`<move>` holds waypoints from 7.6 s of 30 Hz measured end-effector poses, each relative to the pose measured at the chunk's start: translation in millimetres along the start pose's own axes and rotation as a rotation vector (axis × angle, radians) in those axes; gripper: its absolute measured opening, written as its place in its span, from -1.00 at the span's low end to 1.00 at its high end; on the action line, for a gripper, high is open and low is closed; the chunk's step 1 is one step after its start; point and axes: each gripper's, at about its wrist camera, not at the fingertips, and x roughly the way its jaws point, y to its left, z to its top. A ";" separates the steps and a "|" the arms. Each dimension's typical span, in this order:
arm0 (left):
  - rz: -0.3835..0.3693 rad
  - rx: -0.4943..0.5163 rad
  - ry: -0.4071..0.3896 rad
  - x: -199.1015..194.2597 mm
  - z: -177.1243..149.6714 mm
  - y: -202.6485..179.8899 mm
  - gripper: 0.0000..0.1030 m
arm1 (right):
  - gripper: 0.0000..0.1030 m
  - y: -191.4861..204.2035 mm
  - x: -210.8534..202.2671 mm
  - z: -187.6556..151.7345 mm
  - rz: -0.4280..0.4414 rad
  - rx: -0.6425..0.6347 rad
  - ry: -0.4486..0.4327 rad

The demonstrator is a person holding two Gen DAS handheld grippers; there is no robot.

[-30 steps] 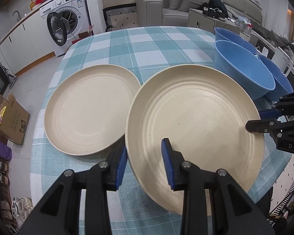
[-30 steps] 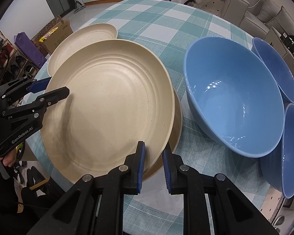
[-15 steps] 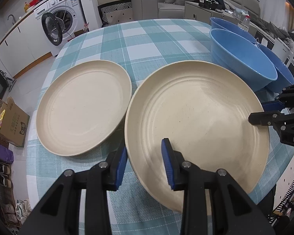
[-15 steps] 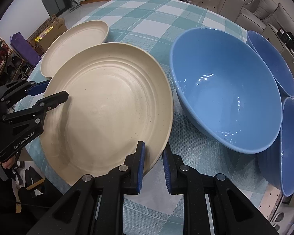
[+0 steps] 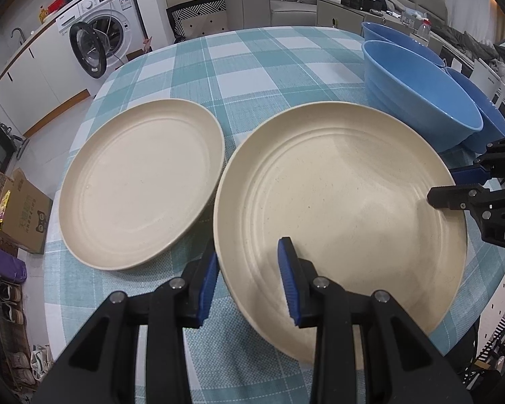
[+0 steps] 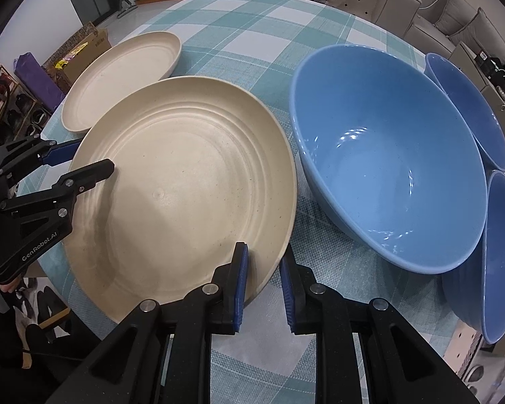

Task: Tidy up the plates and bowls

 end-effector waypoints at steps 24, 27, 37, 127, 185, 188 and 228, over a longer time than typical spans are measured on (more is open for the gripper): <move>-0.025 0.006 0.004 2.0 -1.2 0.5 -0.17 | -0.52 7.9 9.8 -0.4 -0.067 -0.042 0.004; -0.043 0.001 0.005 0.6 -2.6 0.8 -0.09 | -0.45 9.9 10.2 -1.6 -0.061 -0.048 0.006; -0.092 -0.058 -0.067 -26.9 -6.7 17.4 0.14 | -0.10 7.3 -6.8 -9.1 -0.020 -0.059 -0.027; 0.041 -0.400 -0.041 33.5 6.0 200.1 0.99 | 0.70 78.5 81.2 201.1 0.256 0.035 -0.089; -0.019 -0.400 -0.039 31.9 2.6 194.5 -0.30 | -0.28 95.3 75.3 184.7 0.234 -0.096 -0.078; -0.018 -0.402 -0.034 30.6 1.4 194.0 -0.38 | -0.42 96.4 74.4 183.9 0.236 -0.105 -0.079; 0.027 -0.335 -0.131 -17.6 11.7 170.5 -0.42 | -0.51 83.9 23.0 162.8 0.191 -0.114 -0.203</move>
